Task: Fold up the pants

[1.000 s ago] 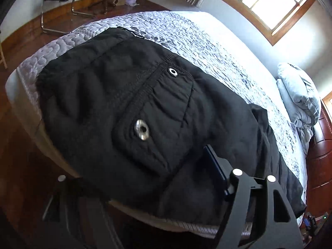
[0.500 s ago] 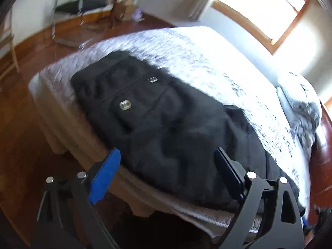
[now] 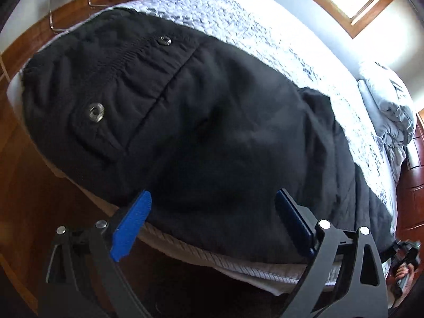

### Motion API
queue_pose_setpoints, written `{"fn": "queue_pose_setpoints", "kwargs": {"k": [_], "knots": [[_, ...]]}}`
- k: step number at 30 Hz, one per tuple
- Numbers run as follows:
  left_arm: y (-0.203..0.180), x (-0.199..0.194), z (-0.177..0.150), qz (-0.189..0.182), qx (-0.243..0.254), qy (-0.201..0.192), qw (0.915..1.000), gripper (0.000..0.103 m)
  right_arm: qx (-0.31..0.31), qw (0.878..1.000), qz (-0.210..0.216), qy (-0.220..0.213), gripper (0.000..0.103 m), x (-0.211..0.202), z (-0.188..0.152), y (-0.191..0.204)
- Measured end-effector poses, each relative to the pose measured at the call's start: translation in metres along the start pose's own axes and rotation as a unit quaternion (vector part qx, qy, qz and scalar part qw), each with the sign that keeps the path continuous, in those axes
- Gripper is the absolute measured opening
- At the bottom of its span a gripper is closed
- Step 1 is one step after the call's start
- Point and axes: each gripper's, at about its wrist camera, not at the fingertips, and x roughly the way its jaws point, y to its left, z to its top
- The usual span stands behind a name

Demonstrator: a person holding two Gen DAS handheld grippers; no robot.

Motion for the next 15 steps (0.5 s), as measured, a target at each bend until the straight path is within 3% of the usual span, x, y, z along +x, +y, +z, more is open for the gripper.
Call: {"fn": "queue_pose_setpoints", "kwargs": {"k": [1, 4, 6, 9, 11, 15], "knots": [[0.000, 0.002, 0.000, 0.002, 0.003, 0.002, 1.0000, 0.095, -0.045, 0.998, 0.038, -0.015, 0.003, -0.009, 0.000, 0.019], [-0.006, 0.006, -0.003, 0.013, 0.018, 0.005, 0.9997, 0.098, -0.160, 0.976, 0.140, -0.056, 0.003, -0.041, -0.012, 0.060], [-0.008, 0.008, -0.005, 0.019, 0.028, 0.006, 0.9994, 0.099, -0.182, 0.966, 0.170, -0.064, 0.003, -0.052, -0.020, 0.064], [-0.010, 0.009, -0.007, 0.019, 0.037, 0.008, 0.9991, 0.099, -0.161, 0.979, 0.115, -0.054, 0.003, -0.043, -0.026, 0.035], [-0.013, 0.011, -0.005, 0.021, 0.039, 0.011, 0.9990, 0.099, -0.108, 0.993, 0.040, -0.025, 0.003, -0.021, -0.027, -0.009], [-0.022, 0.016, 0.000, 0.026, 0.041, 0.020, 0.9986, 0.099, -0.049, 0.998, -0.029, 0.015, 0.004, 0.006, -0.031, -0.070]]}}
